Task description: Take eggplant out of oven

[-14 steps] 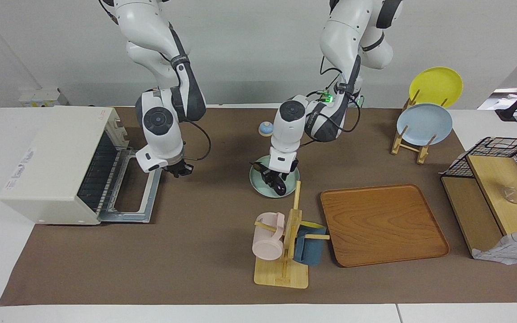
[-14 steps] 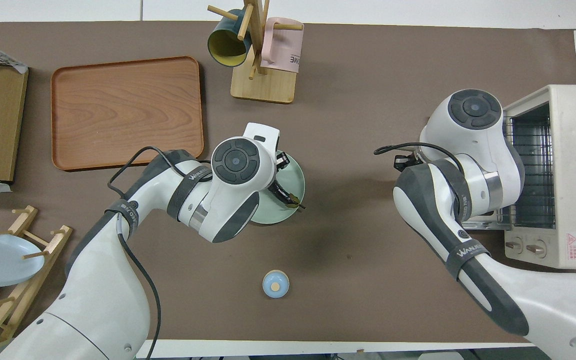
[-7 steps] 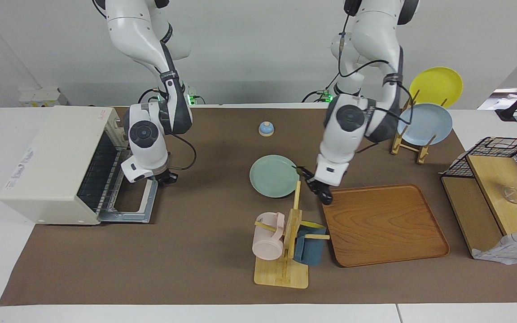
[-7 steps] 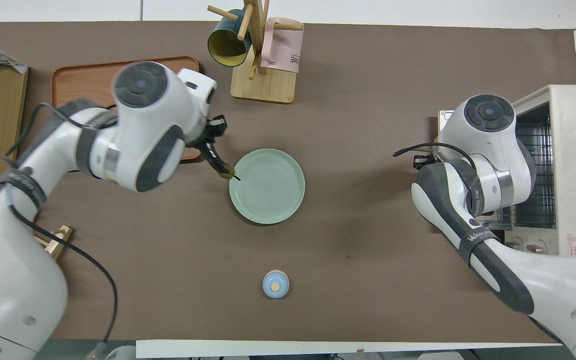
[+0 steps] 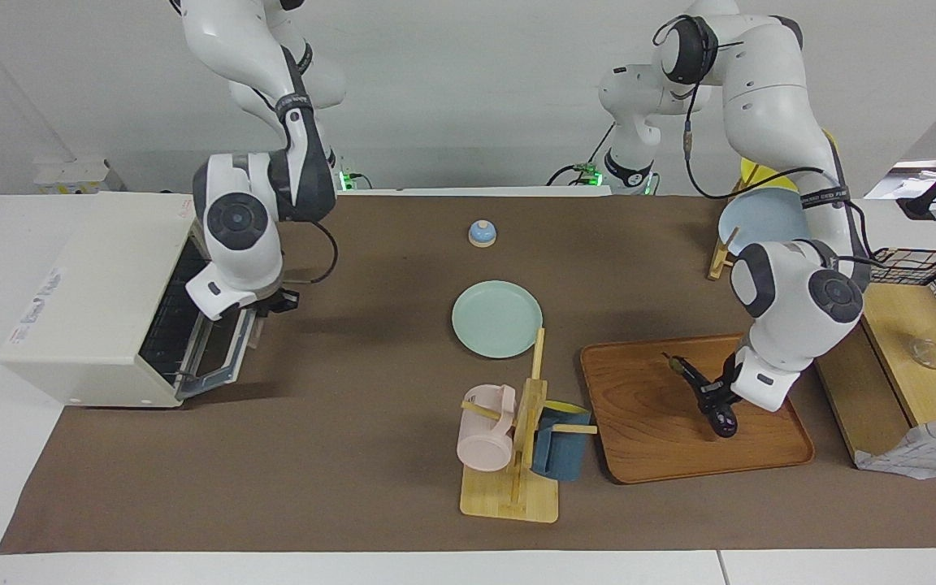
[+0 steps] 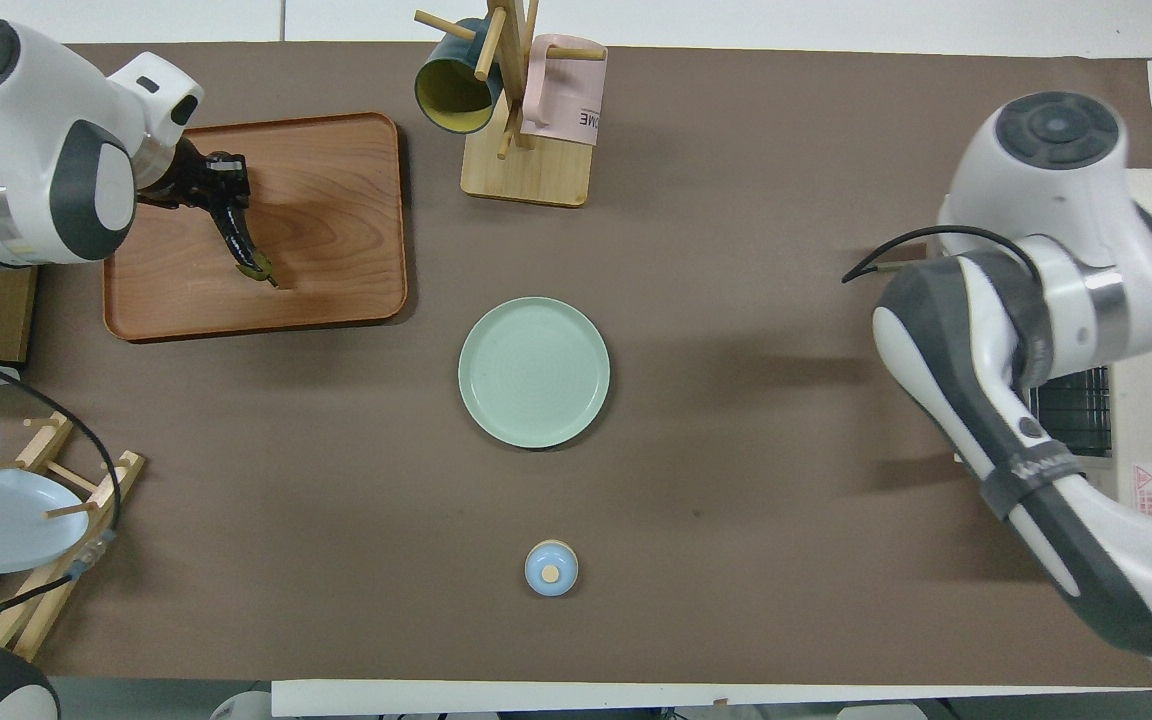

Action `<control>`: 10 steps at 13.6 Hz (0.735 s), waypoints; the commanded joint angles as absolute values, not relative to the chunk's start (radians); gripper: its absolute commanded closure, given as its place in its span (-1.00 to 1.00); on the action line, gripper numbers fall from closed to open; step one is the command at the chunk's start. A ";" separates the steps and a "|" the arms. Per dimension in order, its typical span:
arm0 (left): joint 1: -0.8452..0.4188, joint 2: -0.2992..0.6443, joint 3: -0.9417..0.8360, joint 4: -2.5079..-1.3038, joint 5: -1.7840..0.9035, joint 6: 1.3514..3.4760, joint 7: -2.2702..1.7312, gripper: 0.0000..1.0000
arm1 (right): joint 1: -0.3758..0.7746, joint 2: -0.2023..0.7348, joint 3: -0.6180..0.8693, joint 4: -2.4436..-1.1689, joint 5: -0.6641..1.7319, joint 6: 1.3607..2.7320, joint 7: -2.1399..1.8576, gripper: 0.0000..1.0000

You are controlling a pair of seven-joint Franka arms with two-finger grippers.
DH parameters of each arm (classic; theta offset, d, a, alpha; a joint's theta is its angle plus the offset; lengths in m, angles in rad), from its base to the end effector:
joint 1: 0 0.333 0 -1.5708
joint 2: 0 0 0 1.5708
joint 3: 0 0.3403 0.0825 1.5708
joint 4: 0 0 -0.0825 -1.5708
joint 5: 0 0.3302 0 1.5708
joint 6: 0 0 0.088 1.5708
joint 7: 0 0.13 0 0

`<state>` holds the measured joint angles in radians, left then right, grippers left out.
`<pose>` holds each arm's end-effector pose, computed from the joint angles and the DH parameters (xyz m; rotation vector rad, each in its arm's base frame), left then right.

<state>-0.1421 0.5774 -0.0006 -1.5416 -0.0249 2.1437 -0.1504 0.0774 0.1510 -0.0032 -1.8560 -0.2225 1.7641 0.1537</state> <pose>0.6639 -0.0969 0.3437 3.1165 0.0328 0.0332 0.5226 0.0144 0.4474 2.8863 -0.0142 -0.3146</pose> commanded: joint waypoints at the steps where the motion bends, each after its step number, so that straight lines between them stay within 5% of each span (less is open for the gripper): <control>1: -0.173 0.581 0.005 -1.520 0.009 2.125 -0.164 -1.00 | -0.038 0.059 -0.012 -1.814 -0.133 1.754 0.020 -0.04; 2: -0.175 0.572 0.005 -1.523 0.012 2.112 -0.164 -1.00 | -0.041 0.025 -0.014 -1.774 -0.051 1.721 0.021 -0.99; 6: -0.160 0.314 0.003 -1.560 0.014 1.796 -0.153 -1.00 | -0.052 -0.006 -0.015 -1.516 -0.005 1.464 0.014 -0.99; 10: -0.143 0.093 0.005 -1.552 0.014 1.516 -0.157 -1.00 | -0.057 -0.009 -0.017 -1.516 -0.002 1.442 0.002 -0.99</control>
<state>-0.1576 0.1912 0.0068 -1.5116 -0.0019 1.5938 -0.1566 -0.0447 -0.0386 -0.0175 -1.5323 -0.0202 1.4530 0.0235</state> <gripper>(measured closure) 0.000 0.000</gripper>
